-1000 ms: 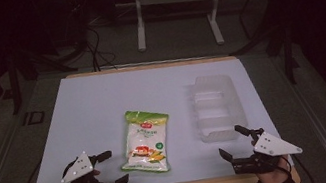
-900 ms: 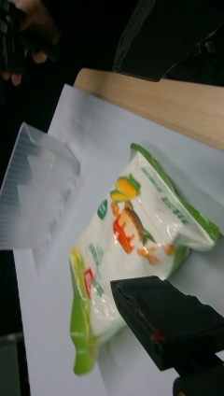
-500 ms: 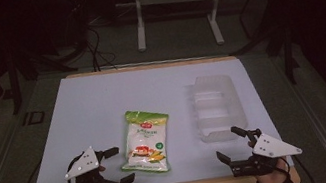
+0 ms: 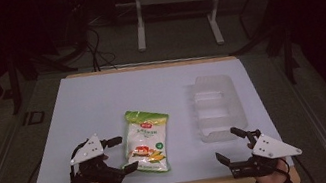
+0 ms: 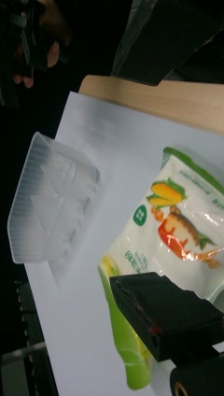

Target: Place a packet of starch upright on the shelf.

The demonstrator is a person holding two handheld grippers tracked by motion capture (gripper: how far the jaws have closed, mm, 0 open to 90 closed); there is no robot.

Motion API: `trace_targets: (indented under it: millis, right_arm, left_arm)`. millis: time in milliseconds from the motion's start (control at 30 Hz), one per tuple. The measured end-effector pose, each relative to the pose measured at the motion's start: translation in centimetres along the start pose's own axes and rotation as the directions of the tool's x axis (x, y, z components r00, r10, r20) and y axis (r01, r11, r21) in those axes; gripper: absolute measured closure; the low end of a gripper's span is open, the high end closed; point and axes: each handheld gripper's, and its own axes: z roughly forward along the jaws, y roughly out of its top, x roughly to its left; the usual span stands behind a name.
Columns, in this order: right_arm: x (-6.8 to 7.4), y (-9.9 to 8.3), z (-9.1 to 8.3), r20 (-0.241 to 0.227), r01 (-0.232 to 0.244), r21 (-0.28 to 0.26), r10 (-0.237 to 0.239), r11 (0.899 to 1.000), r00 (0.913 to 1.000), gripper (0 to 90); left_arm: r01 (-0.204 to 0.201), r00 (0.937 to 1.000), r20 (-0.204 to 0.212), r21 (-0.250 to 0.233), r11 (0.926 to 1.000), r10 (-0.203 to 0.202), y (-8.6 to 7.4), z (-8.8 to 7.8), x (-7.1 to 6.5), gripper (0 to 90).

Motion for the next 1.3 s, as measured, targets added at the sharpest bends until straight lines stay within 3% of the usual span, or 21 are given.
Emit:
trace_targets:
  millis: [167, 233, 333, 667, 833, 867, 933, 1033, 1067, 1100, 1167, 1200, 1233, 1300]
  right_arm:
    - [0.0, 0.0, 0.0, -0.008, -0.007, -0.004, 0.007, 1.000, 0.9999, 11.2]
    - [-0.1, 0.0, 0.0, -0.013, -0.016, -0.006, 0.016, 1.000, 0.9998, 11.2]
    - [-0.1, 0.0, 0.0, -0.009, -0.020, -0.006, 0.020, 1.000, 0.9998, 11.2]
    - [-0.1, 0.1, -0.2, -0.002, -0.028, -0.024, 0.027, 0.999, 0.9996, 10.8]
    - [0.0, 0.2, 0.0, 0.002, -0.045, -0.028, 0.045, 0.999, 0.9990, 10.8]
    - [0.1, 0.2, 0.1, 0.006, -0.039, -0.027, 0.039, 0.999, 0.9992, 10.8]
    - [0.2, 0.2, 0.1, 0.005, -0.037, -0.027, 0.037, 0.999, 0.9993, 10.8]
    - [0.3, 0.2, 0.1, 0.008, -0.031, -0.028, 0.032, 0.999, 0.9995, 10.8]
    - [0.3, 0.2, 0.1, 0.008, -0.031, -0.028, 0.032, 0.999, 0.9995, 10.8]
    - [0.2, 0.1, 0.2, 0.003, -0.033, -0.020, 0.033, 0.999, 0.9995, 10.8]
    - [0.3, 0.1, 0.2, 0.006, -0.030, -0.017, 0.030, 0.999, 0.9995, 10.8]
    - [0.3, 0.1, 0.3, 0.005, -0.022, -0.009, 0.022, 1.000, 0.9997, 10.8]
    - [0.4, 0.0, 0.3, 0.006, -0.022, -0.007, 0.022, 1.000, 0.9997, 10.8]
    - [0.4, 0.0, 0.4, 0.000, -0.016, -0.001, 0.016, 1.000, 0.9999, 10.8]
  left_arm:
    - [0.003, 0.9999, -0.011, 0.011, 0.9999, -0.003, 0.4, 0.4, 0.5, 4.0]
    - [0.017, 0.9992, -0.037, 0.019, 0.9997, -0.016, 1.0, 0.9, 1.4, 4.5]
    - [0.030, 0.9986, -0.044, 0.026, 0.9992, -0.028, 1.3, 1.2, 2.0, 4.5]
    - [0.032, 0.9959, -0.085, 0.041, 0.9987, -0.029, 2.2, 2.5, 3.8, 6.3]
    - [0.050, 0.9928, -0.113, 0.090, 0.9947, -0.040, 2.5, 3.7, 5.0, 6.3]
    - [0.067, 0.9889, -0.140, 0.111, 0.9915, -0.051, 2.6, 4.1, 5.7, 6.5]
    - [0.084, 0.9870, -0.146, 0.114, 0.9899, -0.067, 2.7, 4.3, 6.1, 7.3]
    - [0.127, 0.9747, -0.201, 0.130, 0.9834, -0.099, 2.5, 5.1, 7.6, 11.4]
    - [0.127, 0.9747, -0.201, 0.130, 0.9834, -0.099, 2.5, 5.1, 7.6, 11.7]
    - [0.151, 0.9699, -0.211, 0.129, 0.9800, -0.122, 2.3, 5.4, 8.4, 11.7]
    - [0.151, 0.9699, -0.211, 0.129, 0.9800, -0.122, 2.3, 5.4, 8.4, 12.1]
    - [0.188, 0.9609, -0.229, 0.127, 0.9740, -0.156, 1.9, 6.0, 9.3, 13.5]
    - [0.198, 0.9573, -0.239, 0.131, 0.9715, -0.162, 1.7, 6.3, 9.6, 13.5]
    - [0.207, 0.9554, -0.242, 0.136, 0.9689, -0.170, 1.5, 6.6, 9.9, 13.5]
